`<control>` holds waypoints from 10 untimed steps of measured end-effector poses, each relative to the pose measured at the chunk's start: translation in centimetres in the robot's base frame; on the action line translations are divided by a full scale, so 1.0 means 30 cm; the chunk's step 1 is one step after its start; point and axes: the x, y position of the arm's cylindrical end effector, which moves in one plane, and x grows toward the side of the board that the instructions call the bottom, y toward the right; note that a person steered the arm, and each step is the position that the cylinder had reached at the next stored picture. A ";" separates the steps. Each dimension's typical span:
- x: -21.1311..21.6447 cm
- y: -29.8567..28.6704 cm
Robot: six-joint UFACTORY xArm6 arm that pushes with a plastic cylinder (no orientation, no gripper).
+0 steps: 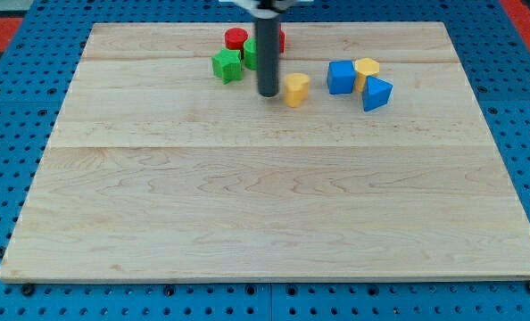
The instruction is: Move the yellow heart towards the left
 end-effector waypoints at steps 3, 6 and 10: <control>0.066 0.245; -0.048 -0.369; 0.021 -0.632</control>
